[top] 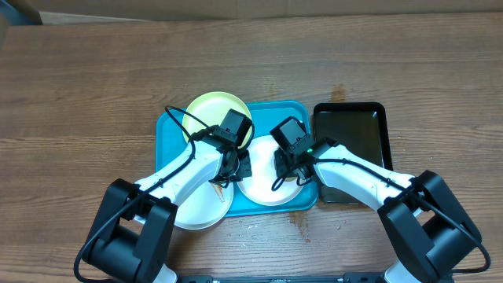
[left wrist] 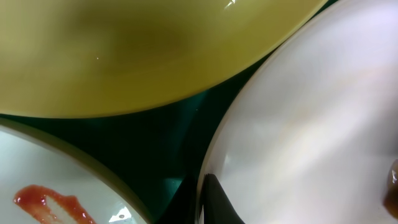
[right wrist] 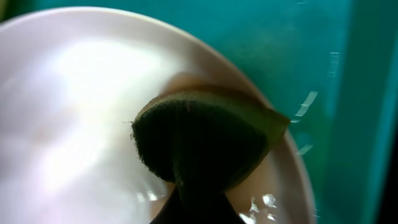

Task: Clean dirty plates on tray and stack at the side
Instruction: 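Scrub the white plate held by the left gripper with the sponge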

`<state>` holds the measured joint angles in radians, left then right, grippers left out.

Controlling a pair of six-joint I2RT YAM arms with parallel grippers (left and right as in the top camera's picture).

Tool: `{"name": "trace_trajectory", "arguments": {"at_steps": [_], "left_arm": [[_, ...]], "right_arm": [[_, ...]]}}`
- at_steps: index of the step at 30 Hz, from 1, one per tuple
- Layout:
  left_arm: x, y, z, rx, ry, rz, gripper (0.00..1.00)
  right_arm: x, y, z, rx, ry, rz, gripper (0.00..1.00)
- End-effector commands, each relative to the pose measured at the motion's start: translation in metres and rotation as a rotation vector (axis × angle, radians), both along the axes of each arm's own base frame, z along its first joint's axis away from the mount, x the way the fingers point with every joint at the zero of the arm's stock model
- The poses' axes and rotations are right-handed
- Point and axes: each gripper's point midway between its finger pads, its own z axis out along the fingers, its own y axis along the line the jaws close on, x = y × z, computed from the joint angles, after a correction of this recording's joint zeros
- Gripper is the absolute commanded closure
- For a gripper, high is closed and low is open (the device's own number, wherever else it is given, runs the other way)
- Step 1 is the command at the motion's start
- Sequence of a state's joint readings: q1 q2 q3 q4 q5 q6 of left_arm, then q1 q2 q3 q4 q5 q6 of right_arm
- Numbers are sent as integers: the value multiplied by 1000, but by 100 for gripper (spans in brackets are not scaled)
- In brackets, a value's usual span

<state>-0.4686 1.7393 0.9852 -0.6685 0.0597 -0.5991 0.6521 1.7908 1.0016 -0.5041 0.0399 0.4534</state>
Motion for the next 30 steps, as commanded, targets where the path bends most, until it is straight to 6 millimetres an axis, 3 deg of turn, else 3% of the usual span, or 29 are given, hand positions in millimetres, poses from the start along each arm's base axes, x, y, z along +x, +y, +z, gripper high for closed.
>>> {"name": "trace_trajectory", "arguments": {"at_steps": [1,6,9,13,16,18,20,25,30], "left_arm": [[-8,8,-9,34,33,-10,96],[-8,8,-9,33,32,-10,96],[-8,8,-9,33,31,-10,96],[-8,8,-9,34,31,-13,96],[-7,8,-9,33,30,-13,96],[-7,8,-9,33,30,-13,96],[-8,8,-9,33,30,-13,96],[-7,8,-9,33,30,-13,96],[-7,8,-9,33,29,-12,96]], "right_arm": [[-26,17,-13,112,125,31,96],[-33,30,-12,187,177,40,96],[-30,45,4,303,194,133,96],[-16,61,66,596,234,261,96],[-5,53,108,748,246,259,96],[-4,43,123,784,233,260,96],[-7,35,125,762,223,272,96],[-16,15,99,615,260,212,96],[-16,15,94,597,266,204,96]]}}
